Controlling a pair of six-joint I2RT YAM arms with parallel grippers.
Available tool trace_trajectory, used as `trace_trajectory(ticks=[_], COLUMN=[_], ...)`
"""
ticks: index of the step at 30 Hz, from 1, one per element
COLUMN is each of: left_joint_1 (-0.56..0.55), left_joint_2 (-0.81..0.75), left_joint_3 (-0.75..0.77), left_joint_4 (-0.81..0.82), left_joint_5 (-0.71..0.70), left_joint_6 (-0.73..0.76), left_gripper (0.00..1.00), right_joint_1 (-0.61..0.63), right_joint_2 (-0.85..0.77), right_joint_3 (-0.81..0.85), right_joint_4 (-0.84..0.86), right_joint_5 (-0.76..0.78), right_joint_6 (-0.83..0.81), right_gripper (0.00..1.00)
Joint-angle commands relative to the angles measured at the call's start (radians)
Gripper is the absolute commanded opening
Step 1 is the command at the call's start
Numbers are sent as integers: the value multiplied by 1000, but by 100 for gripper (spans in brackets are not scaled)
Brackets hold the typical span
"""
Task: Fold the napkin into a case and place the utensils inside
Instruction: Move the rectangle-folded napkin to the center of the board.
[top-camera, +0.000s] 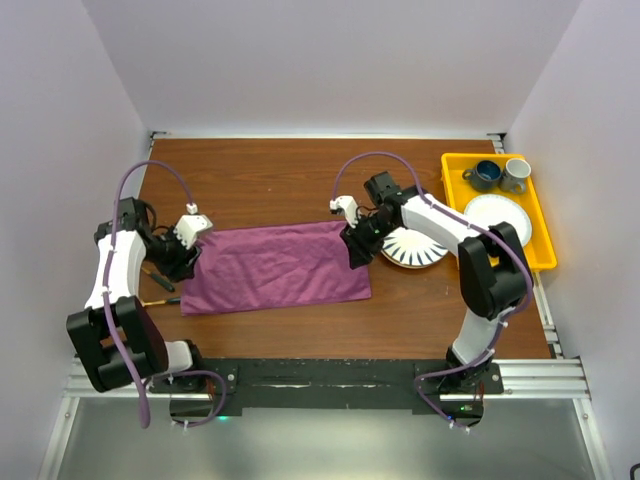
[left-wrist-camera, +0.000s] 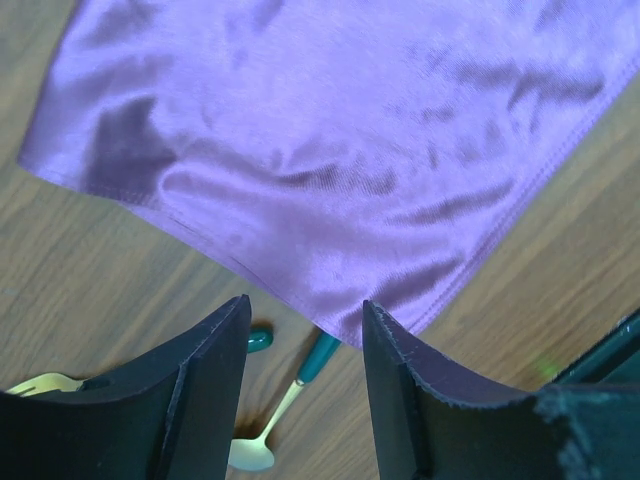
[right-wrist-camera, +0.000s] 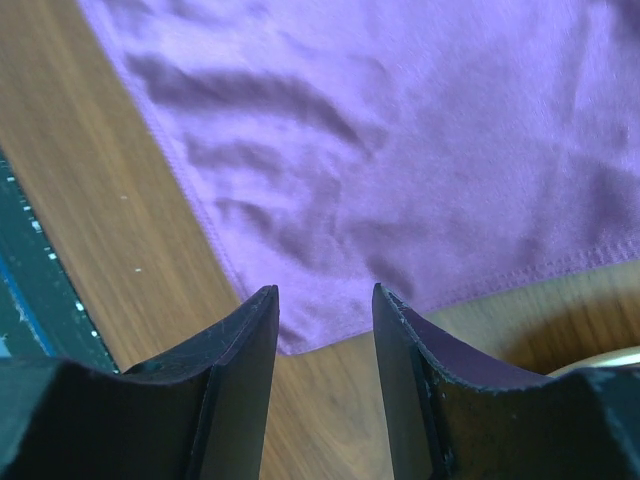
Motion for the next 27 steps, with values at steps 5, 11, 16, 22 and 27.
trace_trajectory(ticks=[5, 11, 16, 22, 27], left_joint_1=[-140, -191, -193, -193, -194], left_joint_2=[55, 154, 223, 209, 212], left_joint_3=[49, 128, 198, 175, 149], left_joint_4=[186, 317, 291, 309, 312], left_joint_5=[-52, -110, -44, -58, -64], left_joint_6=[-276, -475, -549, -557, -587], left_gripper=[51, 50, 50, 49, 47], right_joint_1=[4, 1, -26, -42, -42], right_joint_2=[26, 92, 199, 210, 283], right_joint_3=[46, 194, 340, 351, 413], right_joint_4=[118, 193, 138, 110, 103], right_joint_5=[62, 154, 211, 241, 264], right_joint_6=[120, 186, 175, 164, 139], right_gripper=[46, 48, 46, 46, 45])
